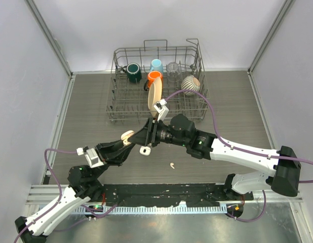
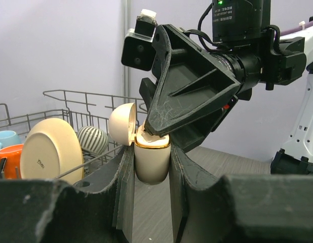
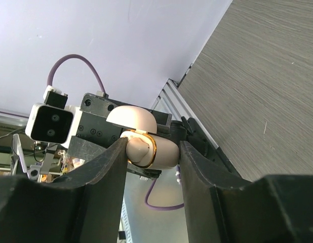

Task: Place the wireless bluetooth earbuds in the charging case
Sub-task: Adjust the earbud with the charging case.

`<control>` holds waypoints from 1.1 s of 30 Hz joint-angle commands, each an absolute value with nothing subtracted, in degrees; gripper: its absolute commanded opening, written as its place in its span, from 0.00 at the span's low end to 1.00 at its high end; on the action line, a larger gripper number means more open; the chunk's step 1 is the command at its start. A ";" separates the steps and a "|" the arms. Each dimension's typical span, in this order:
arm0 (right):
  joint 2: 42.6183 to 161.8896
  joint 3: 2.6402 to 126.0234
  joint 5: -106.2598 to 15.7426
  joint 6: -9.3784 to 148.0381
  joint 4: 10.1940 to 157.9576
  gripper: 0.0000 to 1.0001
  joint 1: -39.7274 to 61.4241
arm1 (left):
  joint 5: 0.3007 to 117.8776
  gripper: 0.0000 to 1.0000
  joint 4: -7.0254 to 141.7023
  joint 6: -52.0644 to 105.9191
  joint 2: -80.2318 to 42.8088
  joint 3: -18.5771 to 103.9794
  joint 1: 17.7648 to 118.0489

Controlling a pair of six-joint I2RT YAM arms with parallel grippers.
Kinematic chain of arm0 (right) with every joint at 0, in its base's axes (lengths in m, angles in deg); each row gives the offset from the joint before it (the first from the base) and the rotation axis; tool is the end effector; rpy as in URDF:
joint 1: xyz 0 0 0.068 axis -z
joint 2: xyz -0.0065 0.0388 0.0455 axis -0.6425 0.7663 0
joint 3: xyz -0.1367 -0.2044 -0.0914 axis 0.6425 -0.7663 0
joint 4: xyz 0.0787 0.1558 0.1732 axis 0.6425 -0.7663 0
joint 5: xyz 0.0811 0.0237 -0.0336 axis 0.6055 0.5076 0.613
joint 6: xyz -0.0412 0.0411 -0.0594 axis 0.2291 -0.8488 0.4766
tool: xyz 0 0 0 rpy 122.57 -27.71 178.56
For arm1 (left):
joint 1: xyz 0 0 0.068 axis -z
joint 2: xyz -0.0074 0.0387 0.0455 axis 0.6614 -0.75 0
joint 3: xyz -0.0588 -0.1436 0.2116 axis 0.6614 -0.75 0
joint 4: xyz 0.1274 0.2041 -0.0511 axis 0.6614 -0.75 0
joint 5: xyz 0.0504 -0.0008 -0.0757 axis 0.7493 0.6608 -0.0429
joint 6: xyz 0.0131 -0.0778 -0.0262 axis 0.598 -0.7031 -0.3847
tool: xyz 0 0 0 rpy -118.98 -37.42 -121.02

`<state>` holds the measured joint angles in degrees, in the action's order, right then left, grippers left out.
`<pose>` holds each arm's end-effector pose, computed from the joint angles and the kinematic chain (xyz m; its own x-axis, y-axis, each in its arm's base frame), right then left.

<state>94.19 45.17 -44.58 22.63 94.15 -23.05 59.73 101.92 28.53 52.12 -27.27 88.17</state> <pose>0.1388 0.2960 0.3302 -0.7945 0.1928 -0.5758 -0.5183 0.2789 0.8085 0.0744 -0.0932 0.2665 0.2422 -0.5083 -0.8264 0.8519 0.5190 -0.0696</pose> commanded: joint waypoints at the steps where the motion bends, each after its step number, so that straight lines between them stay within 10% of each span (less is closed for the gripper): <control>1: 92.28 45.04 -42.88 21.92 99.17 0.31 -22.78 | 59.44 0.00 104.70 29.28 51.95 -33.07 88.17; 11: 92.72 45.12 -42.35 24.64 99.26 0.10 -22.78 | 60.05 0.00 104.26 29.28 51.33 -32.98 88.16; 25: 92.63 47.85 -43.85 31.05 93.37 0.06 -22.95 | 60.32 0.00 103.82 29.37 50.63 -32.90 88.17; 33: 92.37 47.85 -43.67 30.88 92.76 0.43 -22.95 | 60.41 0.00 103.73 29.37 50.63 -32.90 88.17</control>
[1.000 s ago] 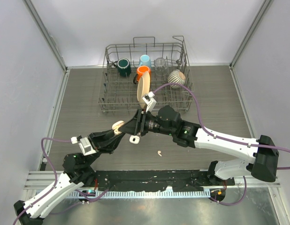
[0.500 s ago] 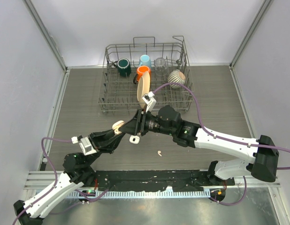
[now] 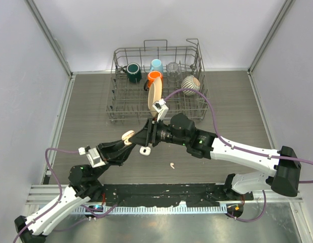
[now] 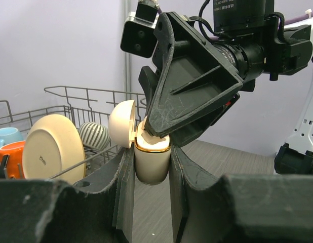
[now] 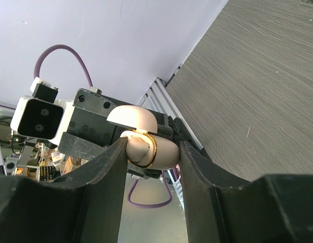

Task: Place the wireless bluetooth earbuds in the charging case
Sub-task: Adjust the earbud with the charging case, then pick up the earbud from the center of the board.

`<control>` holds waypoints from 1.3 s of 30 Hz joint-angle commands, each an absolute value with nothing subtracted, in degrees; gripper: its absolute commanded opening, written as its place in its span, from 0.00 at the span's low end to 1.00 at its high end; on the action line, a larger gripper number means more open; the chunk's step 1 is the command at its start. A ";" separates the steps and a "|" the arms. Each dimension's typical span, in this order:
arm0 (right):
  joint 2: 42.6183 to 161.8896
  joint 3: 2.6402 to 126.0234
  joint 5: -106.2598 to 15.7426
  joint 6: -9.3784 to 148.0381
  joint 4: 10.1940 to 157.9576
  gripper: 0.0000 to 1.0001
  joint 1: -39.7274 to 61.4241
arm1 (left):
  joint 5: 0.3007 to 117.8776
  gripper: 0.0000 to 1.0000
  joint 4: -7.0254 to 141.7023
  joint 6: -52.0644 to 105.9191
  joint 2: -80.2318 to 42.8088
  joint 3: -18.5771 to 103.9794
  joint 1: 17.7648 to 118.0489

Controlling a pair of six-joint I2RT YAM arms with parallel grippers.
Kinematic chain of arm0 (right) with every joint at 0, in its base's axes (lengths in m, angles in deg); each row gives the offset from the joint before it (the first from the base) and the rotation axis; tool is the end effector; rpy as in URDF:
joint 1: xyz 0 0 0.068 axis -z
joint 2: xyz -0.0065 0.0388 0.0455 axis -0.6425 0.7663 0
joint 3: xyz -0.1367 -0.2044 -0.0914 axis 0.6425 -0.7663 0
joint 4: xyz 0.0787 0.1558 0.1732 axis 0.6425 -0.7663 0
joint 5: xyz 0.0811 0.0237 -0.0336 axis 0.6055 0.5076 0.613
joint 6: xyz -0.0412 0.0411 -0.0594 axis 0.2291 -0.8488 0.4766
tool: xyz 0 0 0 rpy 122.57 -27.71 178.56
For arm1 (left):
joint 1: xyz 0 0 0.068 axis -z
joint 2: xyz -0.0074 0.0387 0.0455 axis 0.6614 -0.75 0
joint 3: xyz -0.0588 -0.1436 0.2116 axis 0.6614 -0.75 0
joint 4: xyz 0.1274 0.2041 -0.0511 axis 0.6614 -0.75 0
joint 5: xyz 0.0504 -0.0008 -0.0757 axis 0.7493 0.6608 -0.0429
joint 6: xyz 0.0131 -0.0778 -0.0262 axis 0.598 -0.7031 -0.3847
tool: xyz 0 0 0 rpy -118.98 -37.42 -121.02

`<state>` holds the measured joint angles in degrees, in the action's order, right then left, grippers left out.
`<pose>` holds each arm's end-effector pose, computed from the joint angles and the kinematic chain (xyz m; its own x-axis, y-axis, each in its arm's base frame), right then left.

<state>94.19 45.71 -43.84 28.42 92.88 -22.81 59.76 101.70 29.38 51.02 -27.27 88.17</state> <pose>0.1390 0.2955 0.3306 -0.7443 0.1503 -0.6507 -0.5929 0.2997 0.7474 0.0767 -0.0956 0.2641 0.2417 -0.4866 -0.8395 0.8471 0.5278 -0.0621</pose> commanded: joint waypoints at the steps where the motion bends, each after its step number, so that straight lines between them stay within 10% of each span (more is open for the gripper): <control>1: 92.28 47.94 -43.85 30.97 92.58 0.45 -22.95 | 60.41 0.00 103.64 29.37 50.63 -32.90 88.17; 9: 89.55 47.85 -48.76 32.11 89.86 0.83 -22.95 | 60.32 0.00 103.20 29.54 50.81 -32.90 88.17; 26: 80.49 43.28 -83.47 35.72 64.13 0.84 -22.78 | 61.46 0.00 100.22 29.89 53.53 -32.63 88.08; 39: 99.21 41.96 -73.56 26.31 51.10 0.71 -22.25 | 61.64 0.00 97.05 29.81 56.08 -32.28 88.17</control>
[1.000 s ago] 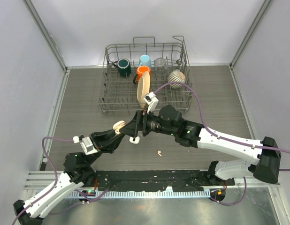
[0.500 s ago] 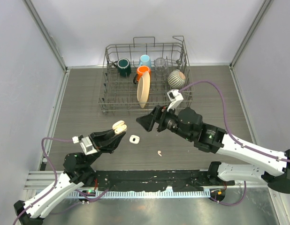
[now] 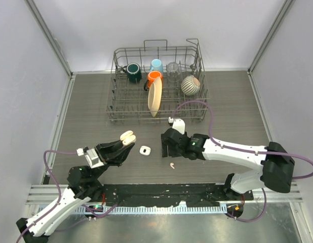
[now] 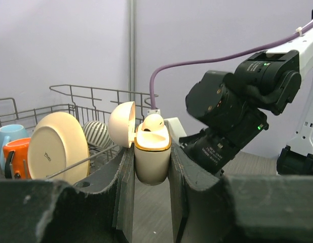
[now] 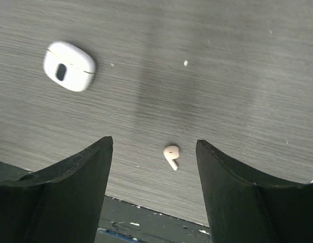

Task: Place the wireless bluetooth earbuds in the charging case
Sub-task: Pick up the earbud from the center of the board.

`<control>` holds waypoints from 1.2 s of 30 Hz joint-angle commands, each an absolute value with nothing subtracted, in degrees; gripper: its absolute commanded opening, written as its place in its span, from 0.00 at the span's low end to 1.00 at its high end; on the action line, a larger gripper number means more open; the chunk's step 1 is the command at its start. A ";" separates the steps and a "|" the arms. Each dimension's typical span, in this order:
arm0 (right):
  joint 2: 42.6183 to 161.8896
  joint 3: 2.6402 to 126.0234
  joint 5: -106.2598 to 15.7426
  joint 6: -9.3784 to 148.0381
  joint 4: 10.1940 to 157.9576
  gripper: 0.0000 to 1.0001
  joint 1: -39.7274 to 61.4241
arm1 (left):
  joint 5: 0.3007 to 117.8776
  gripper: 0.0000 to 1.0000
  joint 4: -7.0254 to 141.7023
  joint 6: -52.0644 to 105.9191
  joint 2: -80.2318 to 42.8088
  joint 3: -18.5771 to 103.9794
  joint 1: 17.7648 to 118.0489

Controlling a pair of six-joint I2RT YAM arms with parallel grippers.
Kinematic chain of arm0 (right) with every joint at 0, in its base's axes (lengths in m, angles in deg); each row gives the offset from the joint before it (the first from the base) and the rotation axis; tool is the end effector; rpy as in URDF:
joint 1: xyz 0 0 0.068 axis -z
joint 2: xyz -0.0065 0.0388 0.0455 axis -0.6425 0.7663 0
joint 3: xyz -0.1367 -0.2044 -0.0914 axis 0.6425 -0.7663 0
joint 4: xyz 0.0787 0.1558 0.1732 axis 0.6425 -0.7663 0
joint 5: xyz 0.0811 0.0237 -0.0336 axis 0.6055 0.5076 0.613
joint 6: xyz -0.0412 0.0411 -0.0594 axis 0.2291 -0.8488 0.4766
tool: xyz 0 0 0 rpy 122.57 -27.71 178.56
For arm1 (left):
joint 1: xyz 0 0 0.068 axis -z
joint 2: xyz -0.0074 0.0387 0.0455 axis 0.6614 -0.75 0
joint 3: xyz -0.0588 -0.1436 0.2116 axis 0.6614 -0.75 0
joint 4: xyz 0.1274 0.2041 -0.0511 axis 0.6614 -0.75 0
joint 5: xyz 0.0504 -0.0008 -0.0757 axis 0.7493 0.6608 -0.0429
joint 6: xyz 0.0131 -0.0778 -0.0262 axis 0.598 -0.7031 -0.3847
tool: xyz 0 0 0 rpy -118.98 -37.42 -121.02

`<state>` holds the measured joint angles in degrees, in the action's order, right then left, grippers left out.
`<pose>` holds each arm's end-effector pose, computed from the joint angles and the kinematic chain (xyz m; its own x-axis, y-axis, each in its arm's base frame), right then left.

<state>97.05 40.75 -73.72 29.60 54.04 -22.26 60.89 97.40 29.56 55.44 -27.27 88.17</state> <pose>0.1504 0.2303 0.2062 -0.7912 -0.0464 -0.6098 -0.2276 0.9479 0.2231 0.0740 -0.0906 0.2627 0.2470 -0.4883 -0.8370 0.8370 0.5427 -0.0696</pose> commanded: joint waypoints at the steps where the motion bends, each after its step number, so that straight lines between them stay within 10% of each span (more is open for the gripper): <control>1: 99.74 41.96 -73.38 26.75 51.10 0.69 -22.25 | 61.81 0.00 96.70 29.89 57.91 -32.28 88.17; 12: 104.76 38.80 -68.37 29.39 52.94 0.46 -22.16 | 62.17 0.00 95.99 30.07 57.93 -32.37 88.17; 36: 109.68 37.65 -64.85 30.62 55.32 0.37 -22.25 | 62.52 0.00 95.91 29.89 57.49 -32.37 88.17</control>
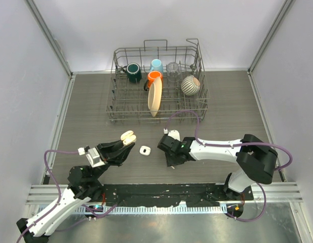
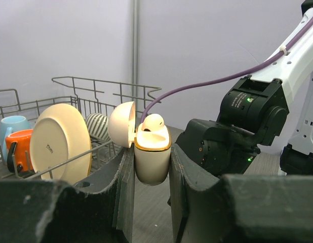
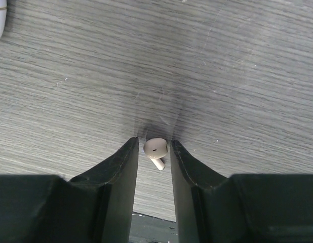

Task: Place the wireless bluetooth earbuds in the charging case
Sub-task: Pick up the earbud from the center of the board.

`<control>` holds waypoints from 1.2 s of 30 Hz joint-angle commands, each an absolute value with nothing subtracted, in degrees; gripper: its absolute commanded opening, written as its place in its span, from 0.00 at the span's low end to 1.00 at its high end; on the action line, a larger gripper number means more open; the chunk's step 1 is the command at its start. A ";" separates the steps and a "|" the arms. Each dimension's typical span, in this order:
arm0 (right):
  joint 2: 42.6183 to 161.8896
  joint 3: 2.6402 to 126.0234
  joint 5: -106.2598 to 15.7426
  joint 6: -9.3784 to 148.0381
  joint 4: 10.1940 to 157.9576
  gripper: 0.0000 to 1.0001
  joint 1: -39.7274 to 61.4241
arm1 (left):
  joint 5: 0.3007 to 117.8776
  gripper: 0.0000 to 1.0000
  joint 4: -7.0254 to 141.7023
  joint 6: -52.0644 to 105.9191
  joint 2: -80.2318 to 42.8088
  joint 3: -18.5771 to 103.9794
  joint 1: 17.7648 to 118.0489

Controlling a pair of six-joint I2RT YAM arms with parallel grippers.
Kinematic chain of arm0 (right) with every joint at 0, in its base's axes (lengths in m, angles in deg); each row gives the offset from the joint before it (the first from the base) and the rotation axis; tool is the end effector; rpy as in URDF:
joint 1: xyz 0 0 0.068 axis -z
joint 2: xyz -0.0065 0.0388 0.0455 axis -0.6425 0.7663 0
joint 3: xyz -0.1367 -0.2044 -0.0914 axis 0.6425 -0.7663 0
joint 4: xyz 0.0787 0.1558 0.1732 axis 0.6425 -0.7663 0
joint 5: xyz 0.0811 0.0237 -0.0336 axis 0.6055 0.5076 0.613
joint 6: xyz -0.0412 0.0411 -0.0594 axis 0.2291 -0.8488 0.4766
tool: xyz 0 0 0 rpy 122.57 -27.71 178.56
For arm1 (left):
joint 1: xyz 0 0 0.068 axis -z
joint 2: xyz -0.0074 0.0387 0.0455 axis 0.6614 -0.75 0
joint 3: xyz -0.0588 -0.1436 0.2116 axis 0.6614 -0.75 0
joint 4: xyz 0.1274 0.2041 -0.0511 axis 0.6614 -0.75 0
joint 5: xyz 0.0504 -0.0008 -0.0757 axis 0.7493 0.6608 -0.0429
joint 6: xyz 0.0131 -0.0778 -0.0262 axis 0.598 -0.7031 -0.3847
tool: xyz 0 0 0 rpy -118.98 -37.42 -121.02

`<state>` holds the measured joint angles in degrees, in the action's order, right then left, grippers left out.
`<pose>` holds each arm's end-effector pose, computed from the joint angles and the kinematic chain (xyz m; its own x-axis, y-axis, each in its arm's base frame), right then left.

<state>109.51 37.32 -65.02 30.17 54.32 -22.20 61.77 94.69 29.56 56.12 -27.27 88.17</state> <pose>0.1423 0.2371 0.1305 -0.9026 -0.2042 -0.3789 -0.2622 0.9589 0.1080 0.0762 -0.0913 0.2580 0.2277 -0.4681 -0.8538 0.8276 0.5551 -0.0837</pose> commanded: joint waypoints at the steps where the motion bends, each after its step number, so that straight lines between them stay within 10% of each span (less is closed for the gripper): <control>1: 109.68 37.65 -64.85 30.53 55.40 0.36 -22.25 | 62.60 0.00 95.91 29.89 57.49 -32.46 88.17; 27: 108.27 35.45 -73.13 15.75 58.74 0.18 -21.37 | 62.95 0.00 93.28 30.33 58.97 -31.58 88.17; 36: 107.22 33.26 -70.47 20.07 62.52 0.46 -21.37 | 62.87 0.00 92.30 30.51 59.15 -31.31 88.08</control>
